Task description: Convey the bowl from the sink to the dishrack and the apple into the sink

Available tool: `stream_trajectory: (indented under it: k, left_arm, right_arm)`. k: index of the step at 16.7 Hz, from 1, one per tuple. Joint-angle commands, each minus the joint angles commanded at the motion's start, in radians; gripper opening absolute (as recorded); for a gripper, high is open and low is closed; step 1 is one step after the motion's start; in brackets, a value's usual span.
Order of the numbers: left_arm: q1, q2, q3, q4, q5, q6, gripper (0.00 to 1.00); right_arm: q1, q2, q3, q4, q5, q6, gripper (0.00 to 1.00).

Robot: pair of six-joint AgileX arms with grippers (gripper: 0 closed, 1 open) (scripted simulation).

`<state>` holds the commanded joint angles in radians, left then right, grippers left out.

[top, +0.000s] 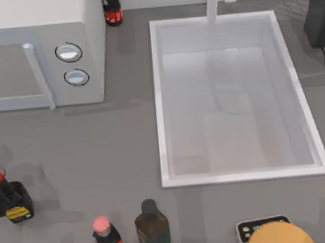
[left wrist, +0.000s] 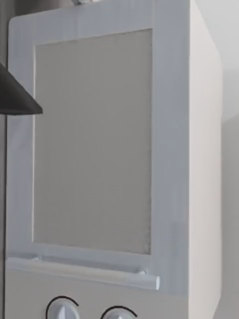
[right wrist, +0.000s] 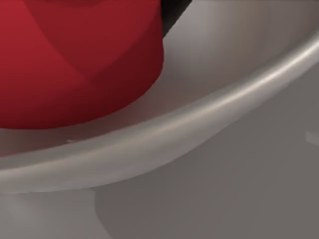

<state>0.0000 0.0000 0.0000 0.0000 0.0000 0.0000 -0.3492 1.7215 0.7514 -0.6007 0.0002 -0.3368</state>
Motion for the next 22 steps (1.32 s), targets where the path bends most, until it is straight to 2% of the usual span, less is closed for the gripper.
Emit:
stream_trajectory:
  k: [7,15,16,19,22]
  left_arm:
    - [0.0,0.0,0.0,0.0,0.0,0.0,1.0]
    - [0.0,0.0,0.0,0.0,0.0,0.0,1.0]
    - [0.0,0.0,0.0,0.0,0.0,0.0,1.0]
    - [0.0,0.0,0.0,0.0,0.0,0.0,1.0]
    - [0.0,0.0,0.0,0.0,0.0,0.0,1.0]
  right_arm:
    - [0.0,0.0,0.0,0.0,0.0,0.0,0.02]
    - [0.0,0.0,0.0,0.0,0.0,0.0,0.0]
    - [-0.017,-0.135,-0.001,-0.114,-0.01,0.038,0.0]
    - [-0.018,-0.147,0.03,-0.154,-0.011,0.037,0.0]
    - [-0.022,-0.182,0.107,-0.276,-0.012,0.036,0.0]
